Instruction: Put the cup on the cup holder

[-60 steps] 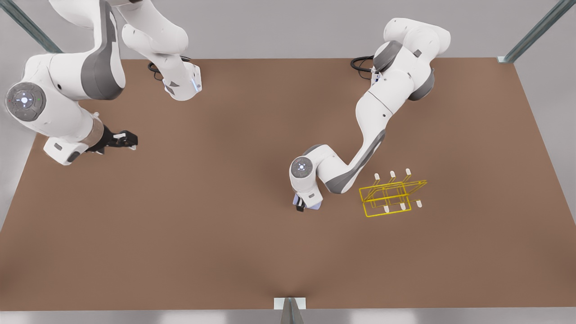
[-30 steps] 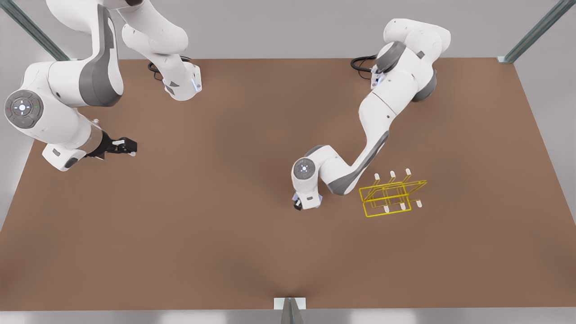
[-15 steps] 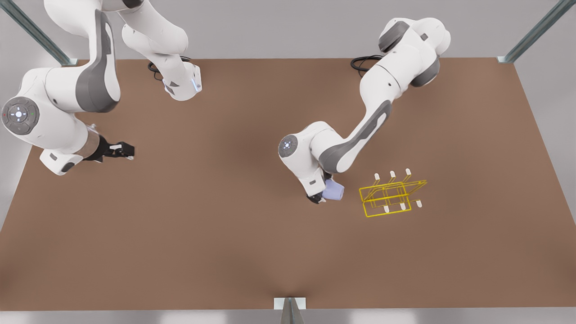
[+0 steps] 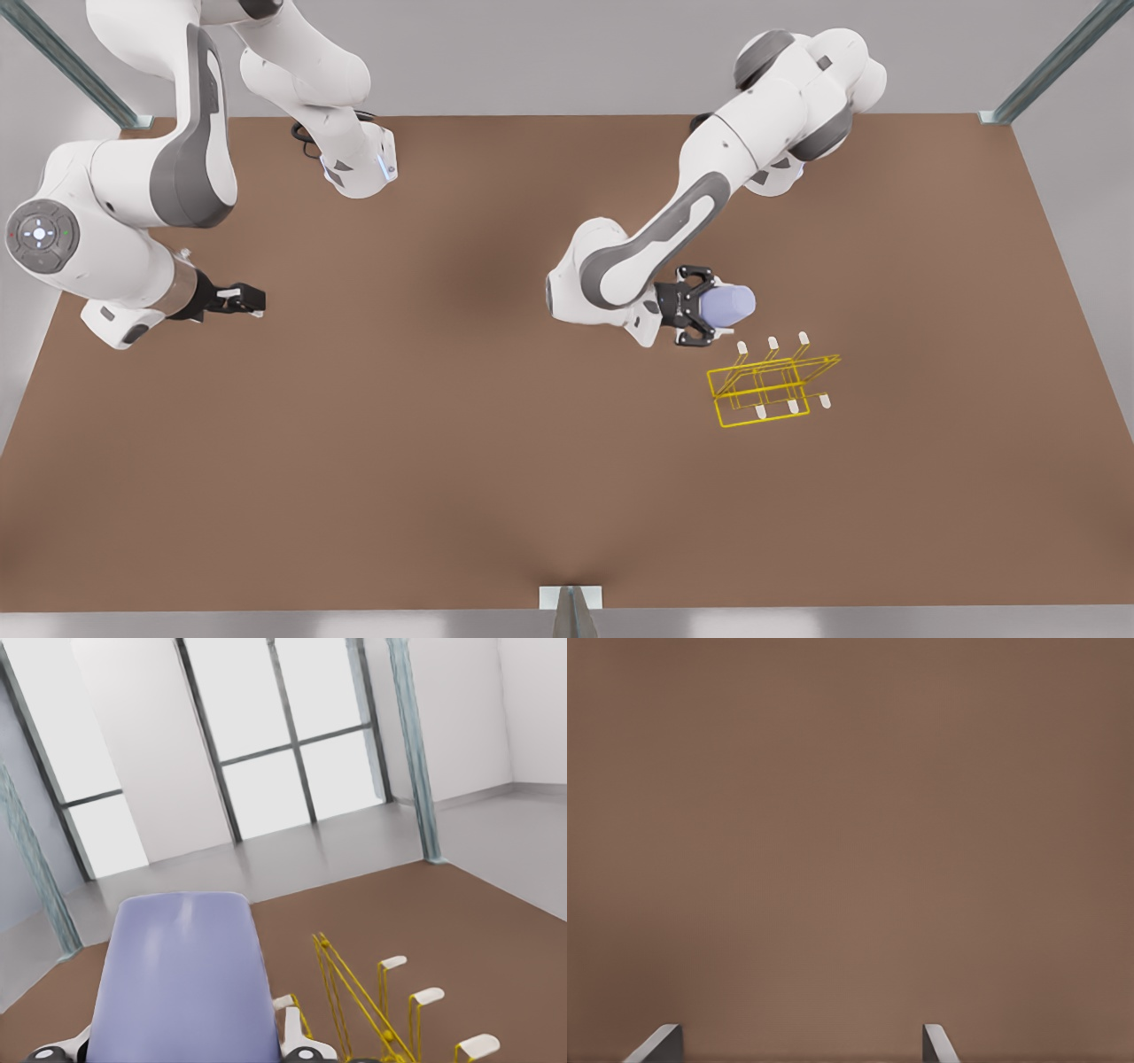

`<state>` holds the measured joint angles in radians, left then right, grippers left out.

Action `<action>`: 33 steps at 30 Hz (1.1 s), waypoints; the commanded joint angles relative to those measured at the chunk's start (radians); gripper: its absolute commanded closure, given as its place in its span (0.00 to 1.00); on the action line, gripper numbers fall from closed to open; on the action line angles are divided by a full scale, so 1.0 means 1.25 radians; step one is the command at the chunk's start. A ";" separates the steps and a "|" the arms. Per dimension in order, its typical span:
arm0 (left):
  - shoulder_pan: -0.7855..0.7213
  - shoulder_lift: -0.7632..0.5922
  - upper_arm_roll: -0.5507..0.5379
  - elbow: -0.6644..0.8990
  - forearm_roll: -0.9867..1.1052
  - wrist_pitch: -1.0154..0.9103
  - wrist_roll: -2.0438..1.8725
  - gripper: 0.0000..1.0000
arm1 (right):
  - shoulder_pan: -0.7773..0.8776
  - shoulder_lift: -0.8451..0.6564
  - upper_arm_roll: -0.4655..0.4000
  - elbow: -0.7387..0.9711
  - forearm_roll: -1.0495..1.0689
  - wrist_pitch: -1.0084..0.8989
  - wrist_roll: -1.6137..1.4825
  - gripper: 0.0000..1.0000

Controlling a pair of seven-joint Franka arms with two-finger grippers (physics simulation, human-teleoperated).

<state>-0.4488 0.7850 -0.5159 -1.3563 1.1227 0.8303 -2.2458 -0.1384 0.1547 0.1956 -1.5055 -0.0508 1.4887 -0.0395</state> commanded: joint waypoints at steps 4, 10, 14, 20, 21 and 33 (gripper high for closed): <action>0.066 0.005 0.005 -0.003 0.149 -0.058 -0.093 0.28 | -0.018 -0.002 0.002 0.003 0.003 0.003 -0.005 0.00; 0.035 0.016 0.004 -0.019 0.117 -0.056 -0.169 0.27 | -0.033 0.004 -0.001 -0.009 0.001 -0.009 0.014 0.00; 0.046 0.018 0.005 -0.088 0.118 -0.048 -0.250 0.27 | -0.045 0.021 -0.002 -0.007 0.001 -0.032 0.013 0.00; 0.063 0.051 0.008 -0.094 0.149 -0.022 -0.314 0.26 | -0.030 0.059 0.007 0.042 0.027 0.010 0.013 0.00; 0.062 0.056 0.008 -0.094 0.149 -0.022 -0.319 0.26 | -0.033 0.060 0.007 0.043 0.042 0.012 0.014 0.00; 0.062 0.092 0.011 -0.094 0.200 -0.003 -0.368 0.25 | -0.028 0.035 0.018 0.010 0.041 0.045 0.021 0.00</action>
<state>-0.3715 0.9015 -0.5029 -1.4744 1.3389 0.8158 -2.5714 -0.1786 0.1990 0.2196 -1.4927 0.0052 1.5341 -0.0238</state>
